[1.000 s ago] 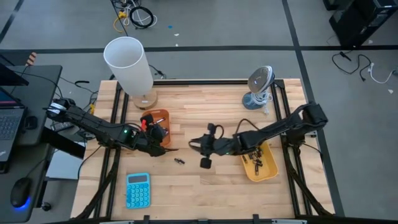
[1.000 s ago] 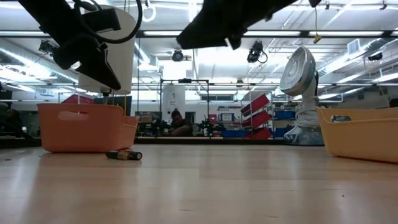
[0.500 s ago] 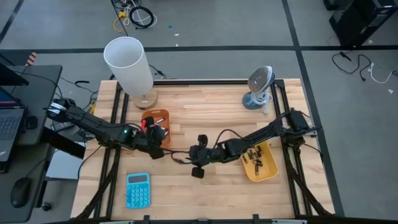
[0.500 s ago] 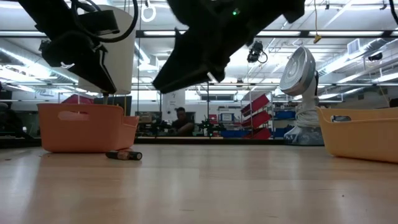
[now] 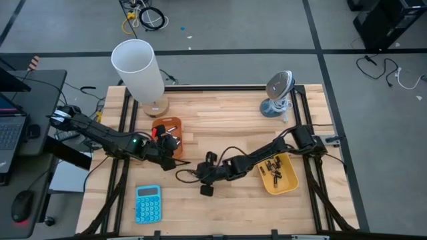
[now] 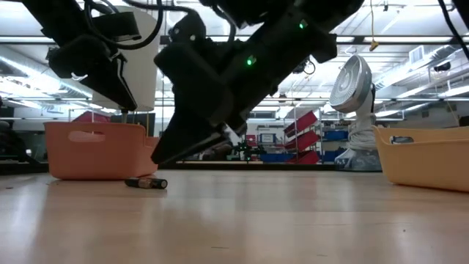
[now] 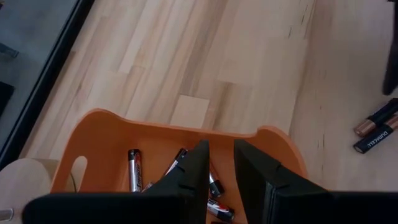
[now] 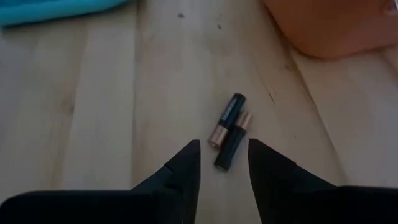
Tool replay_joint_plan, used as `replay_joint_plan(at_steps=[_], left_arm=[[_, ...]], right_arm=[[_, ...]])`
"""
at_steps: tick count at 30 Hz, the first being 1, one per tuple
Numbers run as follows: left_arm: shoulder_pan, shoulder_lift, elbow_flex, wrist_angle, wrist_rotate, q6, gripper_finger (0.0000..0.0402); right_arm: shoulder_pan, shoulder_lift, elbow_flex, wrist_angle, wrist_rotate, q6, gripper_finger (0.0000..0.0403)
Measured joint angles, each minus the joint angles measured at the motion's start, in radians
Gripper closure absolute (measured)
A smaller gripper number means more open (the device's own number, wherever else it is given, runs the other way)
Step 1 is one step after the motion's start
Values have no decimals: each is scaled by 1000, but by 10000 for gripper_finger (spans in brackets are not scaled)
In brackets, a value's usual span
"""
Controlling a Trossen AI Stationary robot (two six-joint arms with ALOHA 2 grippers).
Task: Sort batteries
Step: Put the gold battery into the yellow bin
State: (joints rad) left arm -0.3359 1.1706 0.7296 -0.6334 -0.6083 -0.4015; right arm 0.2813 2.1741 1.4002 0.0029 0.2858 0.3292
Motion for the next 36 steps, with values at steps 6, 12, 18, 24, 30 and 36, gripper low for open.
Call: replay_joint_plan(at_steps=[6,12,18,24,30,36], left_arm=[[0,0,0,2,0,1,325],[0,0,0,3,0,1,325],[0,0,0,3,-1,2,325],[0,0,0,3,-3,2,325],[0,0,0,10,-2,5,325],[0,0,0,10,-3,5,325]], right_arm=[[-1,1,2,-26,10,39,259],[-1,1,2,-26,37,29,245],[4,9,2,0,40,-32,244],[18,44,1,34,65,-70,245],[18,52,0,39,83,-34,246],[14,52,0,33,61,-33,254]])
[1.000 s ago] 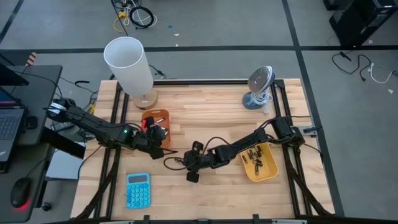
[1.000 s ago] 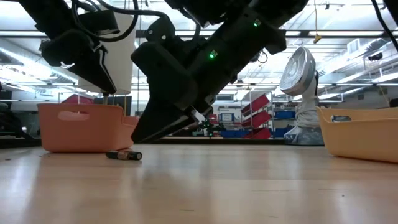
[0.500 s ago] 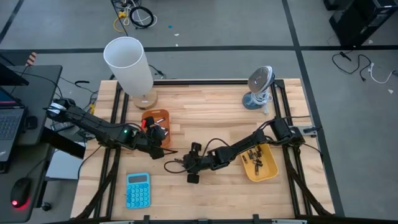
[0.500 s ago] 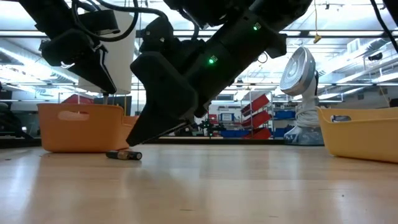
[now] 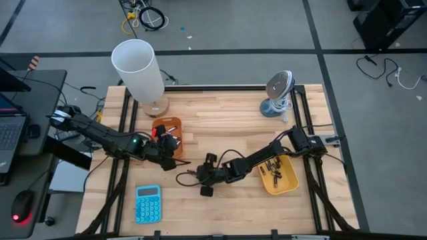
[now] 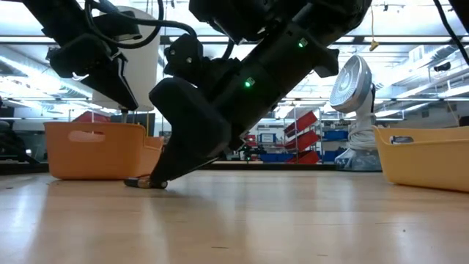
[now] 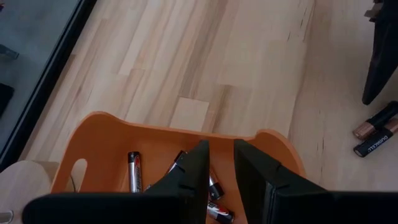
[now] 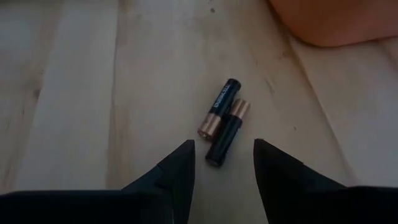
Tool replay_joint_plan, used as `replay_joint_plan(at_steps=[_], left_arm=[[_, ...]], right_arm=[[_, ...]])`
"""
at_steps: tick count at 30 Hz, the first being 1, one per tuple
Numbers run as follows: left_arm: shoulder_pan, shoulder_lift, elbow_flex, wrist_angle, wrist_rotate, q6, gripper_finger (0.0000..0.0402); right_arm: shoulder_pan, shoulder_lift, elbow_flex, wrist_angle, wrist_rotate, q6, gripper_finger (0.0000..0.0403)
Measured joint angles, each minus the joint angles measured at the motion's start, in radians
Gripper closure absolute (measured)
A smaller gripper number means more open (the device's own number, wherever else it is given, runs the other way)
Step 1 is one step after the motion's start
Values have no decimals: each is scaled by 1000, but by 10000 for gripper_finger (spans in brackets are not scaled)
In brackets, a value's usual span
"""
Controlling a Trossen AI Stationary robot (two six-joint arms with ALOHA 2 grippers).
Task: Sort batteries
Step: Put the gold battery into the yellow bin
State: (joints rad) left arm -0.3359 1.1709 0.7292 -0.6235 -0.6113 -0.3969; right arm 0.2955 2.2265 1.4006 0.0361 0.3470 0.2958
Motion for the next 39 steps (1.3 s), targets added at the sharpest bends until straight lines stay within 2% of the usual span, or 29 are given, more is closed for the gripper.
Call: replay_joint_plan(at_steps=[15,18,22,24,28,33,39], left_arm=[[0,0,0,-4,0,2,325],[0,0,0,-4,1,2,325],[0,0,0,-3,1,2,325],[0,0,0,-4,1,2,325],[0,0,0,-4,2,2,325],[0,0,0,-4,2,2,325],[0,0,0,-4,3,3,325]], right_arm=[[-2,50,4,29,5,41,280],[-3,51,4,27,1,41,307],[-10,52,3,20,-40,41,371],[-11,52,3,18,-46,31,389],[-11,49,3,18,-46,26,381],[-7,18,-1,-1,-37,-3,393],[17,-75,-6,-156,9,-25,393]])
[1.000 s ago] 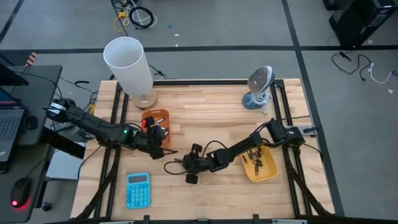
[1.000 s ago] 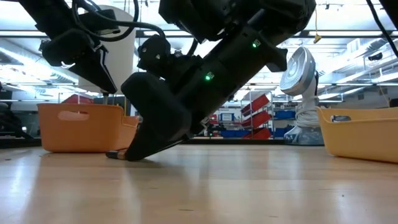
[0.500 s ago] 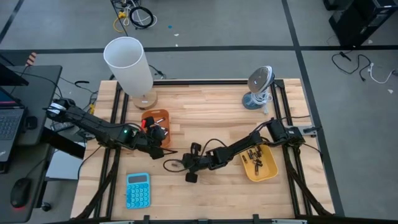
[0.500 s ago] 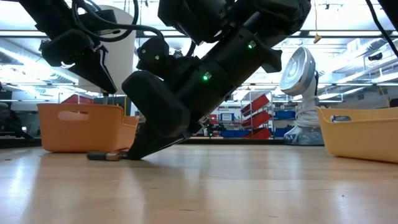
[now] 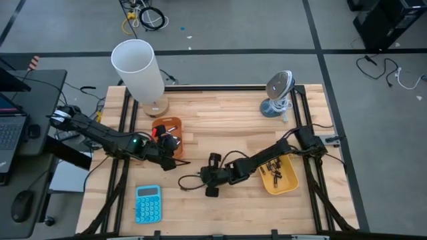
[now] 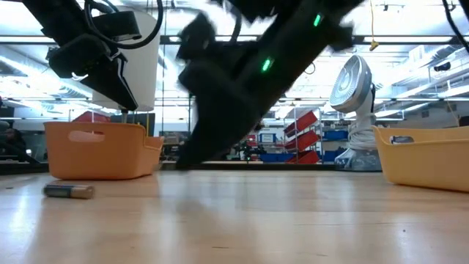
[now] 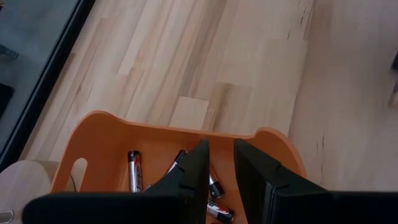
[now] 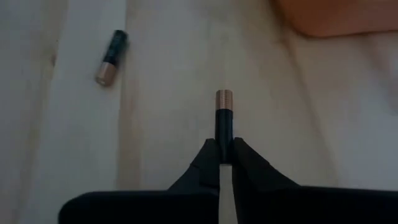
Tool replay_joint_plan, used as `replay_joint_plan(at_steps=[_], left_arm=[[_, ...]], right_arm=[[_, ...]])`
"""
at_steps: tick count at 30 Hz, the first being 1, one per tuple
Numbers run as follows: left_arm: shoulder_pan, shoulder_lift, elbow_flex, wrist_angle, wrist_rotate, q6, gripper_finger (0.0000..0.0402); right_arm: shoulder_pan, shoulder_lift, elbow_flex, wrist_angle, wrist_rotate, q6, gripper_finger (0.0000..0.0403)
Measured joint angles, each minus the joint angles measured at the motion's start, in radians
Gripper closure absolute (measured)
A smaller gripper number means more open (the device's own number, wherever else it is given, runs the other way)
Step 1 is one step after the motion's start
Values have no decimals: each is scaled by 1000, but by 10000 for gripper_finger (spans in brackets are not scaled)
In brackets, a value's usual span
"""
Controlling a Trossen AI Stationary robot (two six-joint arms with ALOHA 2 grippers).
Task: Sort batteries
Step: Put the gold battery into the yellow bin
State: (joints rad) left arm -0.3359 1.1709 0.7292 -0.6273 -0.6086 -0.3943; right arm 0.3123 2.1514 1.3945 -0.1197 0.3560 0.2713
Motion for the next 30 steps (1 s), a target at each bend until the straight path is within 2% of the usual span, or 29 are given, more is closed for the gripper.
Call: replay_joint_plan(at_steps=[6,8,11,16,18,19,25,30], left_arm=[[0,0,0,0,4,0,325],[0,0,0,-1,55,1,325],[-4,0,0,-5,260,39,325],[-69,0,0,-2,747,187,325],[-111,0,0,14,880,220,326],[-136,0,0,26,909,240,328],[-292,67,0,187,930,349,388],[-358,184,0,426,845,369,398]], right_arm=[[25,-99,2,-235,62,39,393],[37,-141,3,-313,81,60,393],[59,-209,3,-432,85,107,393],[112,-336,3,-600,100,202,393],[137,-380,4,-632,130,242,392],[150,-397,4,-638,147,256,392],[226,-456,5,-640,289,283,392],[245,-459,5,-639,316,287,392]])
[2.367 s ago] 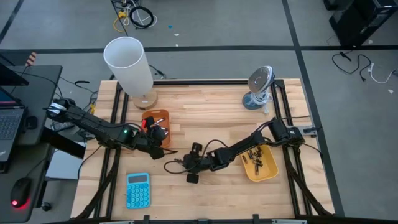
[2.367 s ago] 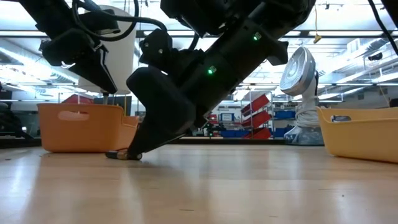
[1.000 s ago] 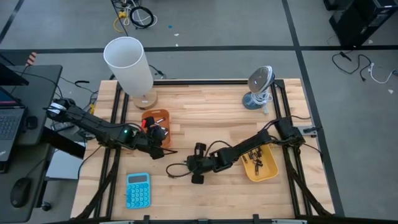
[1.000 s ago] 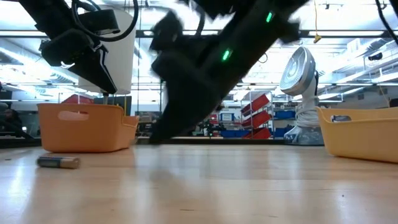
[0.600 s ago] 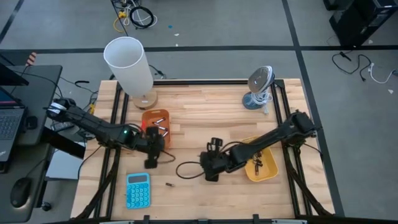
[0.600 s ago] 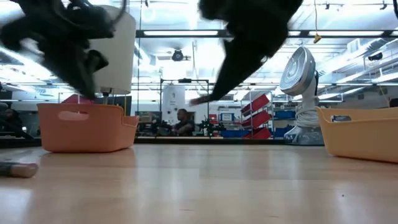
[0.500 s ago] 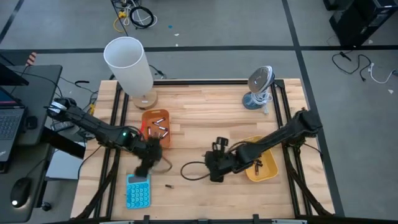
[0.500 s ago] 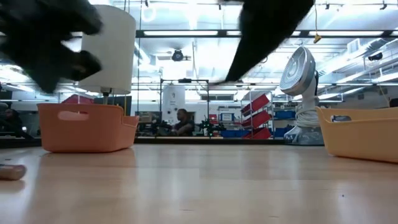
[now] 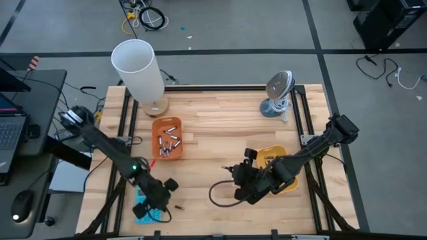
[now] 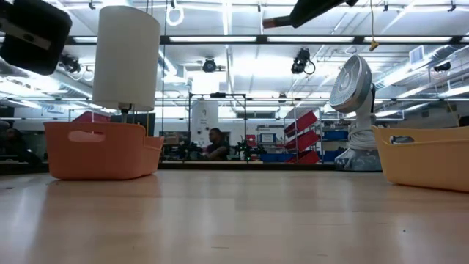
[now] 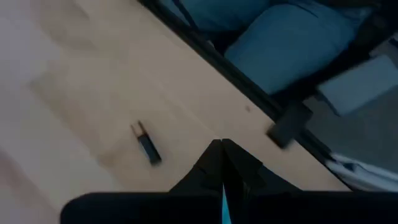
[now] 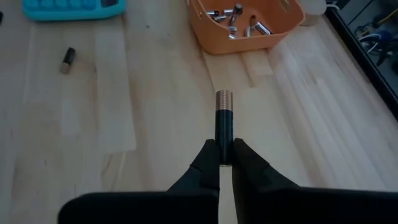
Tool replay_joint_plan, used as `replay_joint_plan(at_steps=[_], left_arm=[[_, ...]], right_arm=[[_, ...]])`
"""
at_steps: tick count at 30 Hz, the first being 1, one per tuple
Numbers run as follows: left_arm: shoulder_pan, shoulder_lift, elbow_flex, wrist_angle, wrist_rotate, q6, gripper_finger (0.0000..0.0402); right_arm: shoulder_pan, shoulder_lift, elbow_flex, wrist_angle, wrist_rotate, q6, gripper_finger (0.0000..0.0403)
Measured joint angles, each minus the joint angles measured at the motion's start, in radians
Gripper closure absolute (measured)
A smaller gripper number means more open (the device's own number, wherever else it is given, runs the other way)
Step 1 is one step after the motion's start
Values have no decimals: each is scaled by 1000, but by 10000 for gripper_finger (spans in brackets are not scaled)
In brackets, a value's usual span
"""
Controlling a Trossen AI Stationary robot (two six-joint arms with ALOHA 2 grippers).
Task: Sort batteries
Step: Put the gold battery into the yellow bin
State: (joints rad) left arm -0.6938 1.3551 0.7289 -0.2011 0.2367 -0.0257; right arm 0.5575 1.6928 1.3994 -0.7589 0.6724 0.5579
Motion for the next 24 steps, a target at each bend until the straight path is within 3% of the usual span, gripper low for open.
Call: replay_joint_plan(at_steps=[10,17,24], left_arm=[[-62,227,0,188,-28,-47,401],[-100,268,0,241,-196,-28,401],[-104,318,0,319,-173,-61,401]], right_arm=[[3,0,0,1,-1,-18,392],[12,0,0,3,3,-35,392],[11,0,1,5,18,-42,392]])
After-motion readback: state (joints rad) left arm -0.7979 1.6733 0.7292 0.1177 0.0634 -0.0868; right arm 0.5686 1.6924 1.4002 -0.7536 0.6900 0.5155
